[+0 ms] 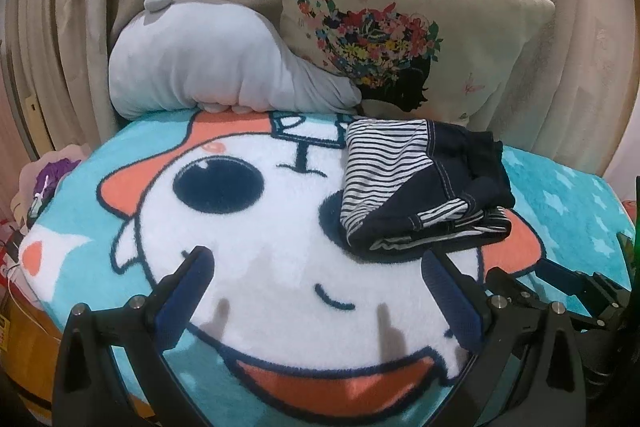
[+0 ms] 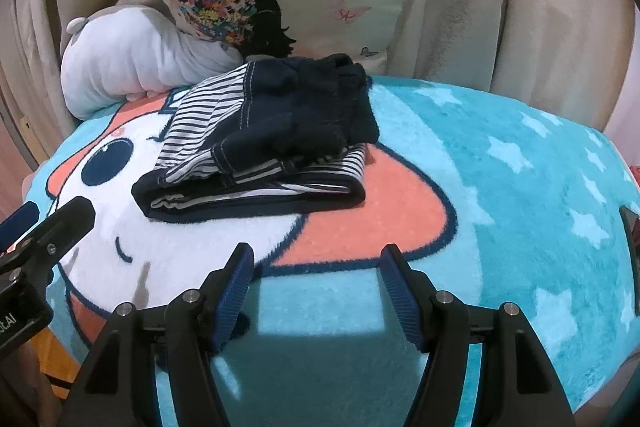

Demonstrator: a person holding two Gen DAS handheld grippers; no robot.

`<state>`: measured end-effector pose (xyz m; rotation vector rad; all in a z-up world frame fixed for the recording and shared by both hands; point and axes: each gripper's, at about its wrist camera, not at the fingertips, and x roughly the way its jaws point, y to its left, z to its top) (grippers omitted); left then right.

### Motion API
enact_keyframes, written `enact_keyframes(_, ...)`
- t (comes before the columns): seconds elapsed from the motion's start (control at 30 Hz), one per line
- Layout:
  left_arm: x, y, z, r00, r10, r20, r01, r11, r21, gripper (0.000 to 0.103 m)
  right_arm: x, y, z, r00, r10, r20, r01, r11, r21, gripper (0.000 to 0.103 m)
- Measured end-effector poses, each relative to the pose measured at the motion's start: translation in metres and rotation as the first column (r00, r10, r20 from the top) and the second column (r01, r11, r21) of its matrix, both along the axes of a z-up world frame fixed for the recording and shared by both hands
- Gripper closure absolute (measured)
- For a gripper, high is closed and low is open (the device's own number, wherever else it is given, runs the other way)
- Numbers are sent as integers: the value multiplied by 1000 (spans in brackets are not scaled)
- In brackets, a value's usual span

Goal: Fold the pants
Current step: 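Release the folded pants and lift both grippers away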

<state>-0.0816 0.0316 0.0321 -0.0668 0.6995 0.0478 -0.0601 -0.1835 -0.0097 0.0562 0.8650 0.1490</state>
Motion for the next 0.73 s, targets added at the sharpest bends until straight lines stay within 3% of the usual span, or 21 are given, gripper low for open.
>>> enact_keyframes(0.73,4,-1,-10,999,-28,-41,27,999,-24,0,-2,20,-6,999,36,-15,-36,999,-18,32)
